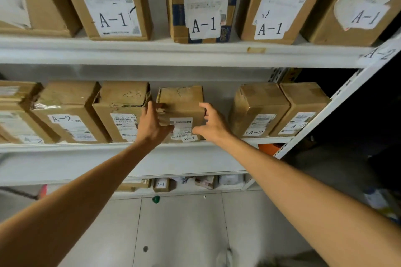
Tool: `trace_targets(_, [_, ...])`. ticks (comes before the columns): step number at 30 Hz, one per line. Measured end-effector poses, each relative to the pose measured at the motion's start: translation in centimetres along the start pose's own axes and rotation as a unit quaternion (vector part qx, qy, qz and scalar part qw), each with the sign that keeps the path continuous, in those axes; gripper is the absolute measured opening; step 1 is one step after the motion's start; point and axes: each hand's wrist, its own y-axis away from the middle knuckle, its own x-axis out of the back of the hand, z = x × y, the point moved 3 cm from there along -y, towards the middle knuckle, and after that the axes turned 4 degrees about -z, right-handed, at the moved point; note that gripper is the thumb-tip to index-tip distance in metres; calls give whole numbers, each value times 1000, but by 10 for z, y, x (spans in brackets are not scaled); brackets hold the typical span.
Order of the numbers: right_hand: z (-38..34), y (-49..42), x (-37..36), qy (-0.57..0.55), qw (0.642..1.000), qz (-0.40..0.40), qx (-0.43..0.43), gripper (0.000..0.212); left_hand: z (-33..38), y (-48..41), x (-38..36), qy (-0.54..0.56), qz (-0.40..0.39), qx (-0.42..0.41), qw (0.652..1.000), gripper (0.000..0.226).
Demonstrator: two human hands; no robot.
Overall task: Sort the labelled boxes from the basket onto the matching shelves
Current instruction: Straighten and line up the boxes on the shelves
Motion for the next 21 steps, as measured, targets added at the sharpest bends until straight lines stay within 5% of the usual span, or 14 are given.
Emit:
trace_targets(15, [31, 1, 70, -23, 997, 32, -60, 93, 43, -10, -56, 40, -73, -51, 995, 71])
trace_targets(18, [33, 5, 80, 107, 991, 49, -66, 91, 53, -9, -72, 47, -86, -56, 994, 70])
trace_targets(21, [26, 14, 75, 324, 944, 55, -31, 86, 55, -8, -82, 44, -88, -55, 994, 74])
